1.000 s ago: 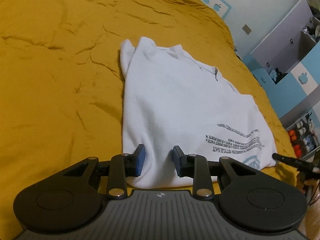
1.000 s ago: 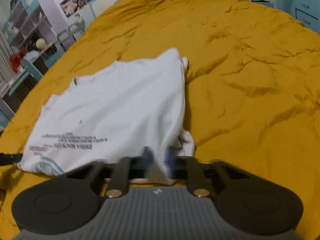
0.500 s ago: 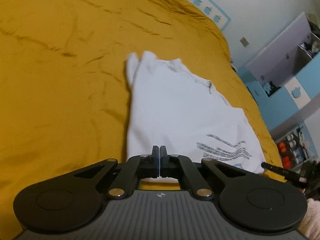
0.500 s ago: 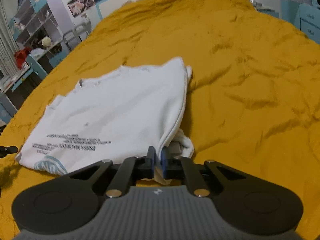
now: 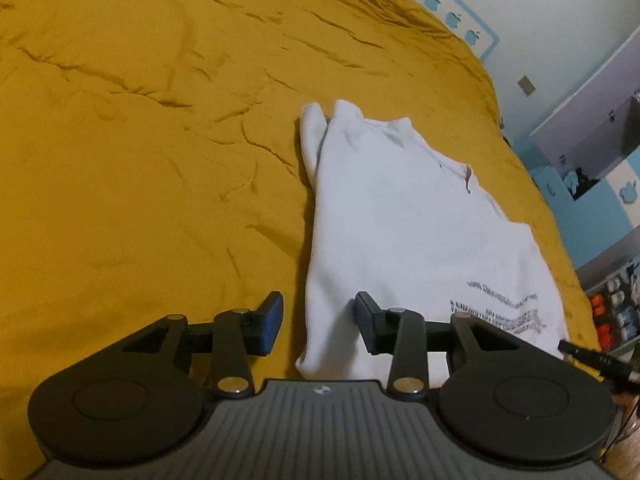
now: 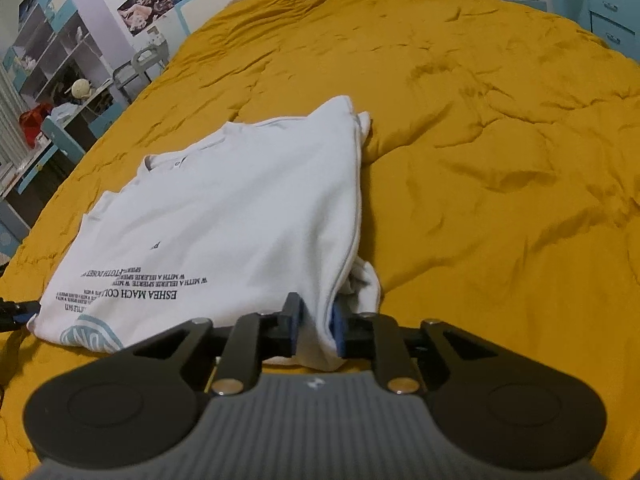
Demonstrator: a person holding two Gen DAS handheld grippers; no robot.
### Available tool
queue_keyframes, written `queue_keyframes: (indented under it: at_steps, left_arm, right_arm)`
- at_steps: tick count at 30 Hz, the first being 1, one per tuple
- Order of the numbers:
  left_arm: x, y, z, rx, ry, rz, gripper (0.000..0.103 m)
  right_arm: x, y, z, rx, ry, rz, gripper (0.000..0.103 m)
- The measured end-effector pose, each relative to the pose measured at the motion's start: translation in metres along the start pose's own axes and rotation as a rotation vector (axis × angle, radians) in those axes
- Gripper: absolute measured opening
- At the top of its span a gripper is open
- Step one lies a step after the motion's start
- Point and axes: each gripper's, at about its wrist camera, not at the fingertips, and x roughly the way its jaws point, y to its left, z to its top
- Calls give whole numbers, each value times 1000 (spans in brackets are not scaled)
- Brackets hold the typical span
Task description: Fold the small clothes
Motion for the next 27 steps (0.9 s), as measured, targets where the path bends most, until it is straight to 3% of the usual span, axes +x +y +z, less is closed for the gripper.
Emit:
queue_keyframes:
  at_steps: [3, 4, 5, 6, 11, 14, 15, 17, 19, 22, 24, 27]
  left_arm:
    - [-1, 3, -2, -11, 17, -35, 45]
    - [0, 2, -3, 3, 26, -42, 34]
    - [2, 0, -5, 20, 28, -49, 13]
    - [3, -2, -7, 35, 23, -61, 3]
    - [-11, -14, -14, 40, -92, -164, 2]
    - [-36, -3, -16, -103, -141, -311, 2]
    - [-42, 5, -17, -138, -158, -319, 2]
    - [-42, 21, -18, -151, -148, -239, 2]
    - [-26, 29, -22, -121, -88, -154, 2]
    - [-1, 34, -30, -99, -13, -81, 2]
    - [-4, 31, -30, -108, -25, -80, 2]
    - [-27, 29, -33, -140, -84, -149, 2]
  right_arm:
    - [-1, 0, -2, 0, -14, -3, 17]
    - [-1, 0, -2, 4, -15, 0, 17]
    - [0, -1, -2, 9, -13, 3, 16]
    - [2, -1, -3, 16, -12, 5, 14]
    - [0, 0, -4, 46, -40, 10, 1]
    - [-19, 8, -1, 20, -100, 23, 0]
    - [-23, 8, 0, 16, -105, 23, 0]
    - [-21, 3, 0, 37, -79, 24, 0]
    - [-9, -2, -3, 31, -32, -4, 0]
    - [3, -11, -9, 61, -15, -13, 0]
    - [-6, -11, -7, 98, -44, 4, 0]
    - [-31, -2, 5, 58, -96, 48, 0]
